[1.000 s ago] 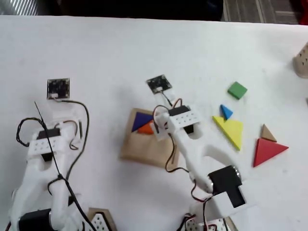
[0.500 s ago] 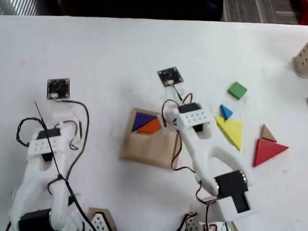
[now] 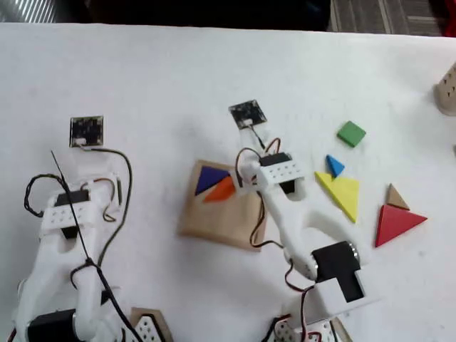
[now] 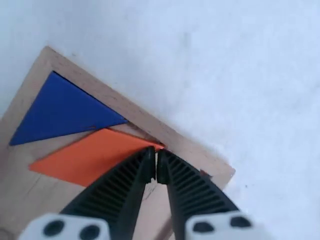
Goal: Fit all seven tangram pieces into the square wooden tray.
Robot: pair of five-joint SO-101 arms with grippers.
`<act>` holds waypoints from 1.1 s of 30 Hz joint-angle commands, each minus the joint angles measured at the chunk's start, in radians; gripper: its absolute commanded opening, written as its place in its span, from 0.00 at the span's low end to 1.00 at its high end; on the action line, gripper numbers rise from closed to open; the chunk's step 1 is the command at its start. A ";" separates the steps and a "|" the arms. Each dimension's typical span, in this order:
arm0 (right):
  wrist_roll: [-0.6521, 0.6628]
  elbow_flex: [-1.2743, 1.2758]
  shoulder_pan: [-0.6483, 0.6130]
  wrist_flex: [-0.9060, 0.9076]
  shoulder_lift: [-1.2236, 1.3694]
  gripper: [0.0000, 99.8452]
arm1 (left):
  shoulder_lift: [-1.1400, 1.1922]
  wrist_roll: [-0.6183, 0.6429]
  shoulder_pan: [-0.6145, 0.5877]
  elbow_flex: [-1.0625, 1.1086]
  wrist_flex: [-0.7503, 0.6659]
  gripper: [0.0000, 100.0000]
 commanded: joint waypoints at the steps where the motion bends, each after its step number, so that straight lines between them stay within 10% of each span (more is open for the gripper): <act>1: 0.002 -0.034 -0.096 0.068 -0.013 0.02 | -0.002 0.008 -0.004 -0.021 -0.021 0.02; 14: -0.008 -0.034 -0.013 0.116 -0.157 0.02 | -0.002 0.008 -0.004 -0.021 -0.023 0.02; 33: 0.000 0.005 -0.229 0.062 -0.045 0.02 | -0.002 0.008 -0.004 -0.021 -0.023 0.02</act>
